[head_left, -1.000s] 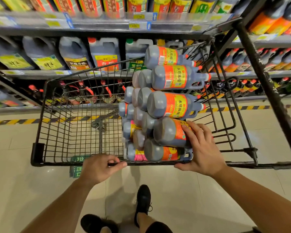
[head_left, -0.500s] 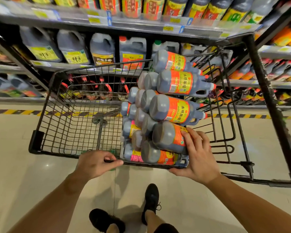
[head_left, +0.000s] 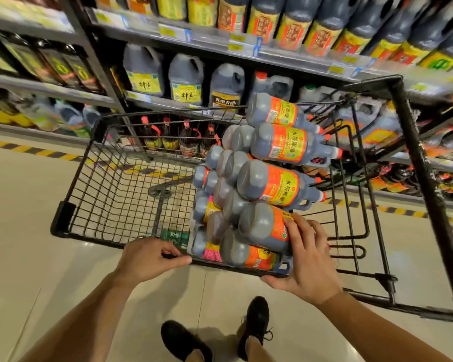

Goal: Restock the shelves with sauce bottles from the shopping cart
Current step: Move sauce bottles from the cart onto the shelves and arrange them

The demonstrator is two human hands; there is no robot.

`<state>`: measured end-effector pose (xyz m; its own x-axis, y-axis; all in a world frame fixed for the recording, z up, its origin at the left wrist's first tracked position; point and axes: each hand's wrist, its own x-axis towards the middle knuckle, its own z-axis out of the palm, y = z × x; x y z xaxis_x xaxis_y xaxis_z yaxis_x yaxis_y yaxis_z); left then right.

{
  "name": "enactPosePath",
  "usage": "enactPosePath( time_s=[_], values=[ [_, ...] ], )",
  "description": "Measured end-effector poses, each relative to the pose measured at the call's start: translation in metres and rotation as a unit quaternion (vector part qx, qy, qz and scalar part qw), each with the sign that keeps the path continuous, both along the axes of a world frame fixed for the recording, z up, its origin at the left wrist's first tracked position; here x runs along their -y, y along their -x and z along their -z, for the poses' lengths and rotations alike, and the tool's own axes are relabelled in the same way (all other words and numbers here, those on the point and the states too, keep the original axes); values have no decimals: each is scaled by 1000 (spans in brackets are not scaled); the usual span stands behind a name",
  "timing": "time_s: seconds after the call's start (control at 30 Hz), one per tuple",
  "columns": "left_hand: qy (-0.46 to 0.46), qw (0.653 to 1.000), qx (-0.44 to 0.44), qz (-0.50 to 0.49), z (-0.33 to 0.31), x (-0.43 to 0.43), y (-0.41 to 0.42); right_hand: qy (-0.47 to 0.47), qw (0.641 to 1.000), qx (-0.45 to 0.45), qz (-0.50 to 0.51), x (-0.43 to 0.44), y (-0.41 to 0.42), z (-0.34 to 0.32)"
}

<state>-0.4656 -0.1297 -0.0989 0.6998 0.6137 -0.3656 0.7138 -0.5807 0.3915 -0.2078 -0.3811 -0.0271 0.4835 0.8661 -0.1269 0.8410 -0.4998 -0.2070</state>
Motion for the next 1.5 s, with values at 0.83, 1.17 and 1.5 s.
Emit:
enactPosePath(
  time_s=[0.83,1.17,1.5],
  values=[
    [103,978,40,-179,-15,-178,221,-27,998,-10,-64,-226,196,-4],
    [67,982,40,-173,-21,-271,279,-33,997,-6,-69,-322,250,3],
    [122,977,47,-168,-21,-373,324,-82,995,4,-62,-406,306,9]
  ],
)
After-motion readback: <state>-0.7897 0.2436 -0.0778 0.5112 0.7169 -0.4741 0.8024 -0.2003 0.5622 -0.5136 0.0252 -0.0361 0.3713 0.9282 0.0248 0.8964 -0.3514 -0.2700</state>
